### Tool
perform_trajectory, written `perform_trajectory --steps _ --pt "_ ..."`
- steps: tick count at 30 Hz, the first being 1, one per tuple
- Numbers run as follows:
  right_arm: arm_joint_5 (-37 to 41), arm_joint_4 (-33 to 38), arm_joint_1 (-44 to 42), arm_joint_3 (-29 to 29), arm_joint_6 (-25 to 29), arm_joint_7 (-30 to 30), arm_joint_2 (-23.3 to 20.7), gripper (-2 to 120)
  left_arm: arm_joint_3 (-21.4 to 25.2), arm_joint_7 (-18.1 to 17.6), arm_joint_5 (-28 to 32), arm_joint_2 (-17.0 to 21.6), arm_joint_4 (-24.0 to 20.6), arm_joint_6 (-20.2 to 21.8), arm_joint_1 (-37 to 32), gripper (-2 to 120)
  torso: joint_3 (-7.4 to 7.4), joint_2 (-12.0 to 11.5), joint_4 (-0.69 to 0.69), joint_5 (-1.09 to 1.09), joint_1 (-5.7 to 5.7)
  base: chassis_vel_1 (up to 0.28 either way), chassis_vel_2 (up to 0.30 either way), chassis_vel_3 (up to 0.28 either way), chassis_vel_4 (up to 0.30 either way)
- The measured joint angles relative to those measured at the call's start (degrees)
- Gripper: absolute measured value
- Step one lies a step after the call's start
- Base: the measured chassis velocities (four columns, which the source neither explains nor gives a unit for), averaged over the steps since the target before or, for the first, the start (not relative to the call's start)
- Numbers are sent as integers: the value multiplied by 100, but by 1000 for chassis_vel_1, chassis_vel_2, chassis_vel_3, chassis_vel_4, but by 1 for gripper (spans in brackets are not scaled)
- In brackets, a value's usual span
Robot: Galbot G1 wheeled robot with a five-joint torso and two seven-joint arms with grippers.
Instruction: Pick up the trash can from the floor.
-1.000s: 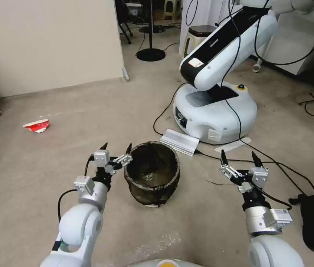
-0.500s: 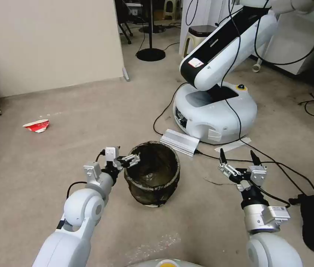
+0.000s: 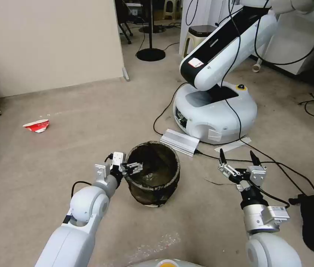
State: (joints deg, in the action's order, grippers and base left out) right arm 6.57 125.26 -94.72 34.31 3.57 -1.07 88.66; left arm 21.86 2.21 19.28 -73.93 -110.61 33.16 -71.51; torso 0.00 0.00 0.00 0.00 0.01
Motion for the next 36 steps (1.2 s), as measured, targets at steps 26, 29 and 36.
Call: perform_trajectory --steps 26,29,36 --pt "7 -161 70 7 36 2 17 100 -552 -682 95 -103 859 800 793 99 0 0 0 0 0 0 0 0 0" --pt "11 -176 76 8 42 3 16 100 -570 -705 98 -131 913 889 834 98 0 0 0 0 0 0 0 0 0" --pt "31 -203 96 7 49 5 9 100 -555 -724 86 -140 1009 912 852 97 0 0 1 1 -1 0 0 0 0"
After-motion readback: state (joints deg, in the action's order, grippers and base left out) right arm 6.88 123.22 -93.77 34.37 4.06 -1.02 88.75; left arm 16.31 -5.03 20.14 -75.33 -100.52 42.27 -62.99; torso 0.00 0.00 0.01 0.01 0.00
